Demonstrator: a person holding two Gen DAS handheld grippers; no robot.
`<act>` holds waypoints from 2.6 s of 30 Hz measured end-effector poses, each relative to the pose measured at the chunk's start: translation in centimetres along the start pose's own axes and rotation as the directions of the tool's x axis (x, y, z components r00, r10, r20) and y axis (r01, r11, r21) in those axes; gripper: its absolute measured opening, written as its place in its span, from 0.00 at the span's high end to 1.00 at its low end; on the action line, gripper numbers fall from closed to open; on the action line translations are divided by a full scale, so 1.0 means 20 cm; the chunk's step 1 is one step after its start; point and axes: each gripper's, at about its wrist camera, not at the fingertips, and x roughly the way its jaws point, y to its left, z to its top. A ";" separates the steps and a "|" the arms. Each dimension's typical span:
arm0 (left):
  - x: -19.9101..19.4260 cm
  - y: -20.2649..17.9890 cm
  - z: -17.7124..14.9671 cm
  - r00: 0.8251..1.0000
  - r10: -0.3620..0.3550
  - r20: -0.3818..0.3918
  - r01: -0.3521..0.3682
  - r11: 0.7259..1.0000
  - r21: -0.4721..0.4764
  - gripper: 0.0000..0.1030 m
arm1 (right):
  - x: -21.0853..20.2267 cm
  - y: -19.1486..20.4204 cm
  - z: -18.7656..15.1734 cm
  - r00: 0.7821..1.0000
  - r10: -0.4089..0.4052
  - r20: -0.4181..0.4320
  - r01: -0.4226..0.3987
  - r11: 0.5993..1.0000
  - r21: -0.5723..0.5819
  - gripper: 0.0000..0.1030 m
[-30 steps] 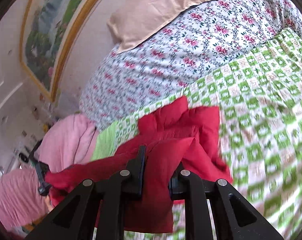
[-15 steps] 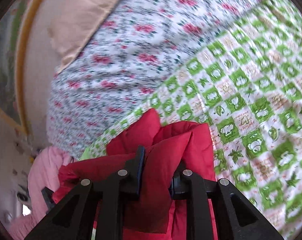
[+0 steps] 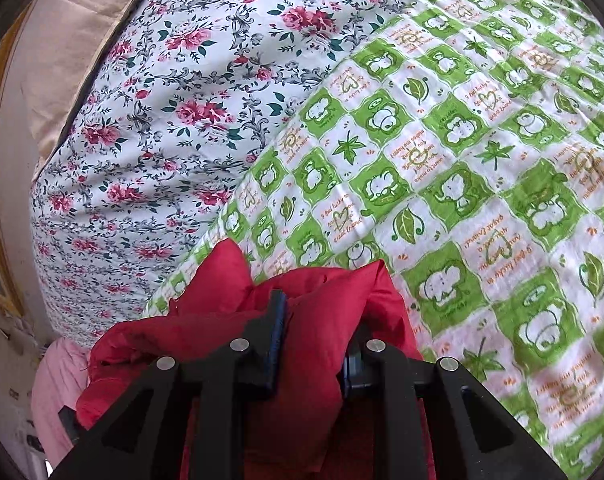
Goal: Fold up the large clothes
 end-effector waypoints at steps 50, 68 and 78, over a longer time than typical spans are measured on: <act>0.14 -0.72 -0.50 0.991 0.078 -0.109 -0.026 0.910 0.413 0.83 | -0.12 0.67 -0.37 0.988 -0.061 -0.141 -0.044 0.766 -0.641 0.47; 0.39 -0.24 -0.16 0.967 0.248 -0.049 -0.234 0.951 0.204 0.98 | 0.33 0.53 -0.21 0.963 -0.254 -0.087 0.154 0.789 -0.595 0.49; 0.45 -0.23 -0.12 0.969 0.236 -0.072 -0.219 0.957 0.191 0.98 | 0.37 0.48 -0.19 0.966 -0.237 -0.106 0.141 0.821 -0.553 0.49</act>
